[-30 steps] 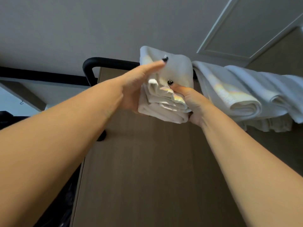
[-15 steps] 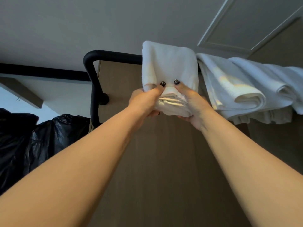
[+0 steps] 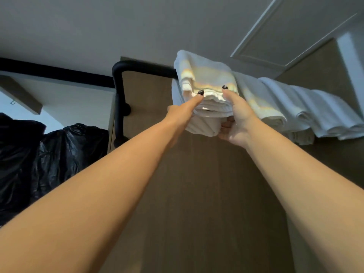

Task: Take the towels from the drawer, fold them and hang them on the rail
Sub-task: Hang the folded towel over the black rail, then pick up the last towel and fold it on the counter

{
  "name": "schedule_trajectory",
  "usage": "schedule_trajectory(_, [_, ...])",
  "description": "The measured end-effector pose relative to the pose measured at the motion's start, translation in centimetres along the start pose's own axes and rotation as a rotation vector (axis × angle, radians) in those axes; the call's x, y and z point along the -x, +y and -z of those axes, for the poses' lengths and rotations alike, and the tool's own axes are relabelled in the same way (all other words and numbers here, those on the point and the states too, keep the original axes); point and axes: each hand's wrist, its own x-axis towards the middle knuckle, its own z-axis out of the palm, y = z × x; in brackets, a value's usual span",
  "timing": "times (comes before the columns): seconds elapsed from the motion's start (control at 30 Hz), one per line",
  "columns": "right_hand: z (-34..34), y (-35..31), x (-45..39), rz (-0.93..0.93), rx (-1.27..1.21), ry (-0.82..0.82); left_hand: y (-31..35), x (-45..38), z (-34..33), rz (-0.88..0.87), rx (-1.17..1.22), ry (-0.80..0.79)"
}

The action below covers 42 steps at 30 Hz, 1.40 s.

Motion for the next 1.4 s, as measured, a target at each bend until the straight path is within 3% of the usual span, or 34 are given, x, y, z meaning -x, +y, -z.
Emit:
schedule_trajectory(0.2, [-0.5,0.8,3.5,0.003,0.050,0.131,-0.7,3.4,2.5,-0.005,-0.110,-0.080])
schedule_trajectory(0.4, [-0.1,3.6,7.9,0.044,0.541,0.184,-2.7,8.0,6.3,-0.041,-0.444,-0.078])
schedule_trajectory(0.5, [0.7,5.8,10.8,0.103,0.834,0.095,-4.5,10.6,8.0,-0.016,-0.551,-0.120])
schedule_trajectory(0.77, [2.8,13.2,18.2,0.154,1.254,-0.230,-11.2,19.7,11.6,0.112,-0.787,-0.269])
schedule_trajectory(0.93, [2.7,18.3,23.4,0.150,1.266,-0.419,-15.5,25.3,12.4,0.168,-0.879,-0.343])
schedule_trajectory(1.4, [2.1,37.1,31.8,-0.248,1.033,-0.816,-30.9,36.8,13.0,0.487,-0.743,-0.335])
